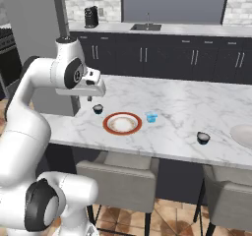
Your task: Place two yogurt containers on each plate.
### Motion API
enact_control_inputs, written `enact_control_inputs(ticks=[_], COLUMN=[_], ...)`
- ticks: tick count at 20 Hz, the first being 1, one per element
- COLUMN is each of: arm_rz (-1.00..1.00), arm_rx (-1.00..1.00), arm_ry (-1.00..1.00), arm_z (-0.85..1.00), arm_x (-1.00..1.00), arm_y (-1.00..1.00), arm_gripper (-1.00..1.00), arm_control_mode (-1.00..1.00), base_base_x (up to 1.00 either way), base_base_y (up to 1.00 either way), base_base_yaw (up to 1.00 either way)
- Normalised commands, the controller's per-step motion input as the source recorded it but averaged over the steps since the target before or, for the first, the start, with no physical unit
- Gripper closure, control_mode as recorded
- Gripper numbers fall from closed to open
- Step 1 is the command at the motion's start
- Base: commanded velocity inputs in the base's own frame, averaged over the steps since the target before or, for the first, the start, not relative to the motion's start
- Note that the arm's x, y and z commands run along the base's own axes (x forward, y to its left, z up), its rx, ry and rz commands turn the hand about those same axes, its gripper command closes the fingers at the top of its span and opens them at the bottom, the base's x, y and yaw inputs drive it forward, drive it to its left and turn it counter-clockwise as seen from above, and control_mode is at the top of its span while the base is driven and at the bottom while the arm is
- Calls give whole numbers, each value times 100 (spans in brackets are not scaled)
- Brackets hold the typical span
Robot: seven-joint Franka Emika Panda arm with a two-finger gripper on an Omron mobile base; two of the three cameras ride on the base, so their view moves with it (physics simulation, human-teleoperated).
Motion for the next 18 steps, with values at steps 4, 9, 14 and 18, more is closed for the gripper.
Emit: enact_control_inputs(ticks=[4, 9, 14, 18], arm_rz=[4, 9, 37, 43], arm_rx=[0, -2, 0, 0], arm_ry=[-2, 0, 0, 0], arm_z=[0, -17, -17, -11], arm_x=[-33, -79, 1, 47], arm_y=[7, 8, 8, 4], arm_gripper=[-100, -100, -100, -100], arm_control_mode=[-100, -100, -100, -100], base_base_x=[0, 0, 0, 0], base_base_y=[0, 0, 0, 0], base_base_yaw=[0, 0, 0, 0])
